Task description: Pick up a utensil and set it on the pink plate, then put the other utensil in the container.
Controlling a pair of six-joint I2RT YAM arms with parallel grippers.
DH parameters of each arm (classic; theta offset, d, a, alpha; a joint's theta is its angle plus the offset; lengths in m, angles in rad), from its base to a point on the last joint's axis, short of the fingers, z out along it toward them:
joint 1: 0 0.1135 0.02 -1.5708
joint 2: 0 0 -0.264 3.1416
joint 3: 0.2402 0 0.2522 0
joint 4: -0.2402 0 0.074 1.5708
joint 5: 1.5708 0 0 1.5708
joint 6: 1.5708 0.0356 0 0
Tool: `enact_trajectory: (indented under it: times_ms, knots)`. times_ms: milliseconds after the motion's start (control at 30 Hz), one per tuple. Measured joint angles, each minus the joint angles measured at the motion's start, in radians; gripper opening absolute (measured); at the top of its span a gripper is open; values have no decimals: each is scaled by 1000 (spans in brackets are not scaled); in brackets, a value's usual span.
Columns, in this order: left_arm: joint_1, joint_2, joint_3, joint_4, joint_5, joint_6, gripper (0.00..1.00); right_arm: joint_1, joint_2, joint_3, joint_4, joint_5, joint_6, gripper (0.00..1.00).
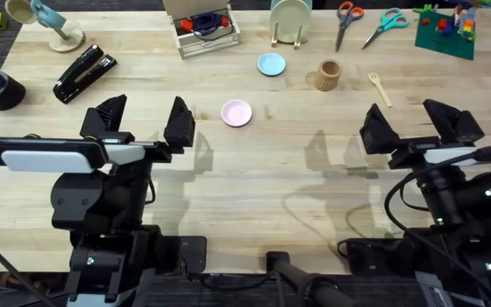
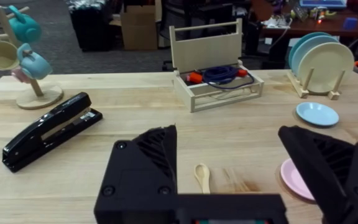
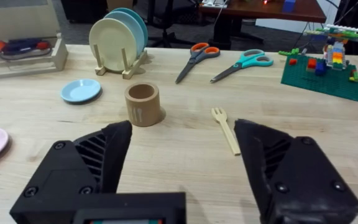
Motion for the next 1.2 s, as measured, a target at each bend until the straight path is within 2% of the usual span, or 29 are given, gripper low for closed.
enact_trajectory:
  times_ms: [867,1067,1200]
  knots:
    - [-4,0,0,-1,0,1,995,0,0,0,-3,0,0,995]
    - [-4,0,0,27,0,1,995,0,0,0,2,0,0,995]
    - [-4,0,14,1,0,1,994,0,0,7,-6,-2,0,995]
